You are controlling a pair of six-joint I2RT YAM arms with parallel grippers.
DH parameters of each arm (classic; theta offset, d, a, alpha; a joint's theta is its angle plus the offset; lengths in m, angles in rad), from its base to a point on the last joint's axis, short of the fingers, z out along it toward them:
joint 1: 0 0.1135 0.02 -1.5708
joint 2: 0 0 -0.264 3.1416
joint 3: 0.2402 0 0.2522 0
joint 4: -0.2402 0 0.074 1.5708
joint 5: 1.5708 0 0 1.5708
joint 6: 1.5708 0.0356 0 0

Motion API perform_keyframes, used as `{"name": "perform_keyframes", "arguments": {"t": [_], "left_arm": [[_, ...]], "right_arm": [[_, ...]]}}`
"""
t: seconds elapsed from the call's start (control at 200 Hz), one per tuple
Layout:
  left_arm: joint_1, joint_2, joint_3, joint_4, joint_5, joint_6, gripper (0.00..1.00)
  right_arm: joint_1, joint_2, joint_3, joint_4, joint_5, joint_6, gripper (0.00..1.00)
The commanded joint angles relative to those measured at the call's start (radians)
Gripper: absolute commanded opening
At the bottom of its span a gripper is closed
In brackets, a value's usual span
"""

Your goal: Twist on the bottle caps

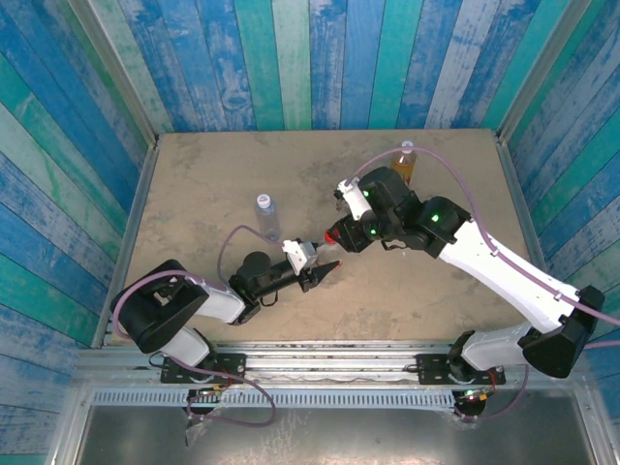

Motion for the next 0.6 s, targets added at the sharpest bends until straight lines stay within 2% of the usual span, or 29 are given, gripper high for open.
{"name": "perform_keyframes", "arguments": {"t": [0.0,0.175,0.306,0.446,0.591], "left_arm": [[-0.003,0.043,-0.034,-0.205,-0.002,0.002,0.54],[-0.003,0.042,-0.037,-0.206,0.003,0.01,0.54],[0.002,0.039,-0.041,-0.21,0.003,0.014,0.54],[0.009,0.031,-0.047,-0.209,0.004,0.015,0.54],[0.016,0.019,-0.054,-0.216,0.004,0.018,0.54]], "right_arm": [[0.002,-0.04,0.021,-0.024,-0.041,-0.216,0.62],[-0.001,-0.074,-0.004,-0.026,-0.035,-0.471,0.64],[-0.005,-0.085,-0.003,-0.038,-0.138,-0.652,0.64],[-0.013,-0.056,0.023,-0.07,-0.197,-0.751,0.64],[-0.028,0.015,0.097,-0.135,-0.21,-0.766,0.61]]}}
